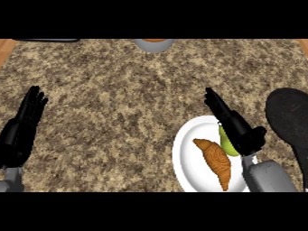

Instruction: Pick the croissant from the plate and place it in the pan

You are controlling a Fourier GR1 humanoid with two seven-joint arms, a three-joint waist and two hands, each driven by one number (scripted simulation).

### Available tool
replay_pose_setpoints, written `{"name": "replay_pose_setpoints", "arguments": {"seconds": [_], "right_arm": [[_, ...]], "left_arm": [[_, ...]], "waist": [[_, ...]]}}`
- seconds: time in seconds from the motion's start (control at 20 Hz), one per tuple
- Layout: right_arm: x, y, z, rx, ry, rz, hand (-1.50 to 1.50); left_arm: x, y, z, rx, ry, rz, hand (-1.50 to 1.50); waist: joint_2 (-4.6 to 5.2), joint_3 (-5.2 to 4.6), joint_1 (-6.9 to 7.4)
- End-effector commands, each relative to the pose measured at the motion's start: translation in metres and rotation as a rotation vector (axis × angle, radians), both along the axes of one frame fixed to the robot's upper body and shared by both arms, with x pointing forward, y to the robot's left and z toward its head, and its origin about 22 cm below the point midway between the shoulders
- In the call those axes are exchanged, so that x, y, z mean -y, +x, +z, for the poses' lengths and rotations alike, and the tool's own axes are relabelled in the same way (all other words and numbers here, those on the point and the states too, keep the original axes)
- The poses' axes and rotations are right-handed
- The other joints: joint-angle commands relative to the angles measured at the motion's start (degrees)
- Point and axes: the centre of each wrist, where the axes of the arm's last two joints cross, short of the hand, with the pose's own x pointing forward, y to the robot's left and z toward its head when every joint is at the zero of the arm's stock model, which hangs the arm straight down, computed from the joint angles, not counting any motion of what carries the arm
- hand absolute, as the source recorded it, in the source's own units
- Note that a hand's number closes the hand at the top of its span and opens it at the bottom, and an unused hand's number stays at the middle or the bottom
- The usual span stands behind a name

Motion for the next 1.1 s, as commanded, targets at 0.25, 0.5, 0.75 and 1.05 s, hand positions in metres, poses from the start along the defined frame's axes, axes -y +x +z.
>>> {"name": "replay_pose_setpoints", "arguments": {"seconds": [0.25, 0.5, 0.75, 1.05], "right_arm": [[-0.038, 0.030, 0.092, 0.252, 0.063, 0.751, 1.50], [0.100, 0.040, 0.107, 0.288, -0.160, 0.555, -1.50], [0.134, 0.030, 0.119, 0.411, -0.327, 0.625, -1.50], [0.088, 0.049, 0.147, 0.430, -0.547, 0.717, -1.50]], "left_arm": [[0.064, 0.004, -0.006, 0.093, -0.056, -0.182, 0.00], [0.096, -0.013, -0.014, 0.032, -0.121, -0.219, 0.00], [0.103, -0.009, -0.015, 0.044, -0.096, -0.218, 0.00], [0.116, -0.003, -0.024, 0.020, -0.101, -0.215, 0.00]], "waist": [[0.94, 1.89, 0.23], [0.89, 1.92, -1.22], [0.90, 1.93, -1.28], [0.86, 1.83, -1.01]]}}
